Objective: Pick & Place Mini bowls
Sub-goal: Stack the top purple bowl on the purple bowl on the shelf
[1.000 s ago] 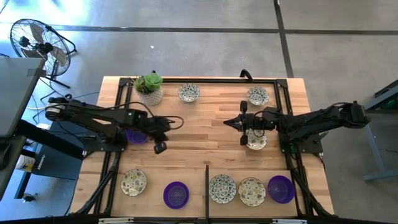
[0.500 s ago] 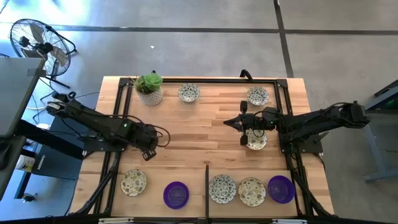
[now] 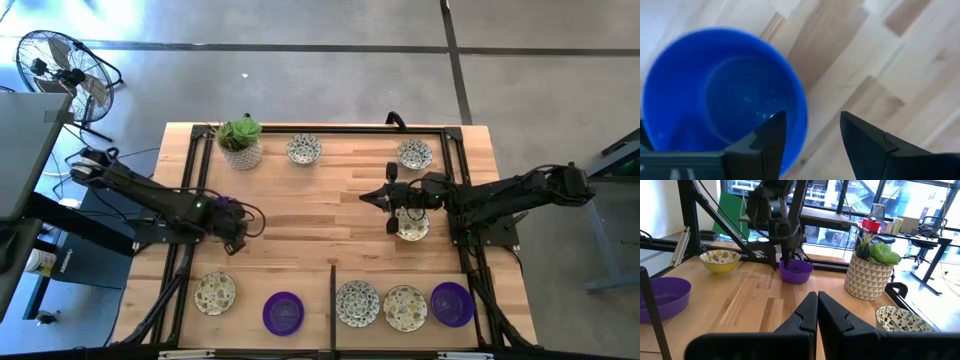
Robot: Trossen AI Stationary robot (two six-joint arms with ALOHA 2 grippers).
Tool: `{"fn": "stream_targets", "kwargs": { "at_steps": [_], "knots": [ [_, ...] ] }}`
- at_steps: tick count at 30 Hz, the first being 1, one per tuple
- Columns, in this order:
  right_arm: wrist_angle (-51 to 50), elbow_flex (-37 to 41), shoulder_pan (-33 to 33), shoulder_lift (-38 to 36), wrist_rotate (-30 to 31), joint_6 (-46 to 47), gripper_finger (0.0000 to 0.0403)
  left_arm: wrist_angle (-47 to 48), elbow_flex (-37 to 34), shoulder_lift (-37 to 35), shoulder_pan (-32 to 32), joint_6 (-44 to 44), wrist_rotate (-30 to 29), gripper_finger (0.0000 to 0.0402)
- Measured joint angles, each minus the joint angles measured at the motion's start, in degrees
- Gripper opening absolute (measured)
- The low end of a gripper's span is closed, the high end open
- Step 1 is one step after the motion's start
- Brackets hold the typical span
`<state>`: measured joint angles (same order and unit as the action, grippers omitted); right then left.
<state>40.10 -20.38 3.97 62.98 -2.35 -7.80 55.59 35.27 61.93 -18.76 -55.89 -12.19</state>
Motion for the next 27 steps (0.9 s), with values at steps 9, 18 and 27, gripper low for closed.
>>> {"fn": "stream_targets", "kwargs": {
  "at_steps": [9, 18, 27],
  "knots": [
    [0.3, 0.0, 0.0, 0.0, 0.0, 0.0, 0.0000, -3.5, -5.3, 0.1, 0.0, -2.9, -3.1, 0.0177],
    [0.2, 0.0, 0.0, 0.0, 0.4, -0.1, 0.0000, -7.0, -5.3, 0.1, 0.0, -1.2, -2.5, 0.0041],
    [0.0, 0.0, 0.0, 0.0, 0.4, -0.1, 0.0000, -12.3, -0.6, 0.1, 0.0, 6.4, -2.2, 0.0008]
  ]
}}
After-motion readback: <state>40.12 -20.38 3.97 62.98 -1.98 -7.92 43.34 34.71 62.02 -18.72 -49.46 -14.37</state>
